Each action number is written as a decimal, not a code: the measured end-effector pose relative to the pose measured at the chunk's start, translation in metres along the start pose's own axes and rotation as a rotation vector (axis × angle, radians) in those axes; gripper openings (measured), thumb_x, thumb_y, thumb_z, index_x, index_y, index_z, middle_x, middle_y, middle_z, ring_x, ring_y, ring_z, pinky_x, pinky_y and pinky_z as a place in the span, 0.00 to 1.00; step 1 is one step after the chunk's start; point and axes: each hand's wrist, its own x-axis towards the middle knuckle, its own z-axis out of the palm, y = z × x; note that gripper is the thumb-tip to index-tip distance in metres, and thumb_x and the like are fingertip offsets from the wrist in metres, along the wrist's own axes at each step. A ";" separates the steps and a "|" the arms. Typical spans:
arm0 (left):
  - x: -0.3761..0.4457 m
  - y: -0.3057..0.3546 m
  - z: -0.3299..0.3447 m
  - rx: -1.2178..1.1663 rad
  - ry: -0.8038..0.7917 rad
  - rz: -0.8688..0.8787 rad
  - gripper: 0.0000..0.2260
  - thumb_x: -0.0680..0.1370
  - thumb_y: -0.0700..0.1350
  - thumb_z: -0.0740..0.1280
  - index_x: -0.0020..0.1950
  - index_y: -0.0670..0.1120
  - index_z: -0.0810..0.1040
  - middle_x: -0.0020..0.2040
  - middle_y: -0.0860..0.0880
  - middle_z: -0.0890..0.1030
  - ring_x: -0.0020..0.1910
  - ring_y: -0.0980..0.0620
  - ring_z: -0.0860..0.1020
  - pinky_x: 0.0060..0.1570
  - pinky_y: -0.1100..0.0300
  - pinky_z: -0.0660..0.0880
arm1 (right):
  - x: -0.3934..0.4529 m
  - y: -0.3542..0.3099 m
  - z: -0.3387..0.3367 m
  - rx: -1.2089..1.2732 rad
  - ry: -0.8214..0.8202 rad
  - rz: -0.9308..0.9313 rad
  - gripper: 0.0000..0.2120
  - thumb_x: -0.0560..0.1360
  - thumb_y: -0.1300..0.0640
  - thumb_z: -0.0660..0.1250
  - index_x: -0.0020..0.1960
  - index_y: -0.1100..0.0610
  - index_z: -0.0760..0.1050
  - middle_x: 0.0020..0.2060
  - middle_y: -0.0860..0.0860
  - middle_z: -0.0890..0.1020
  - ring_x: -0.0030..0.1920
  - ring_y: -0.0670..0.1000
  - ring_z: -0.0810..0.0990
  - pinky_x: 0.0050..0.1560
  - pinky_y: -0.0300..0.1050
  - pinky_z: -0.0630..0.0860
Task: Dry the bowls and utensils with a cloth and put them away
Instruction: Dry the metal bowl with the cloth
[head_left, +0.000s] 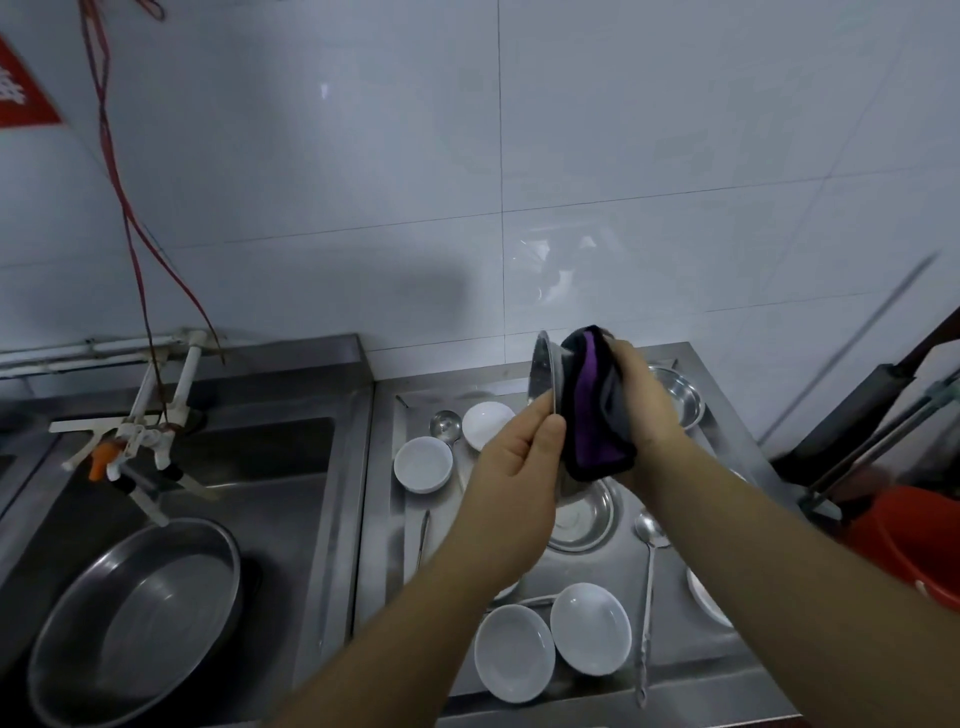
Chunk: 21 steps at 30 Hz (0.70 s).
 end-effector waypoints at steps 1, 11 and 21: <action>0.000 -0.002 0.000 0.084 0.004 0.039 0.17 0.87 0.49 0.59 0.74 0.56 0.78 0.66 0.53 0.85 0.68 0.51 0.81 0.68 0.49 0.79 | -0.001 0.001 0.000 0.026 -0.022 0.025 0.16 0.78 0.43 0.68 0.45 0.54 0.86 0.42 0.53 0.85 0.41 0.52 0.85 0.47 0.46 0.83; 0.011 0.005 -0.016 0.663 -0.100 0.129 0.18 0.86 0.54 0.56 0.75 0.68 0.71 0.55 0.58 0.86 0.56 0.59 0.83 0.59 0.51 0.82 | -0.010 0.024 -0.004 0.161 -0.084 0.168 0.17 0.67 0.43 0.72 0.36 0.56 0.89 0.40 0.54 0.88 0.37 0.54 0.89 0.36 0.48 0.86; 0.010 -0.009 -0.021 0.860 -0.243 0.167 0.12 0.87 0.53 0.57 0.68 0.60 0.74 0.37 0.55 0.80 0.33 0.59 0.76 0.35 0.63 0.73 | -0.010 -0.003 -0.017 0.003 0.088 0.088 0.17 0.79 0.44 0.71 0.53 0.59 0.82 0.38 0.53 0.85 0.34 0.53 0.86 0.33 0.45 0.82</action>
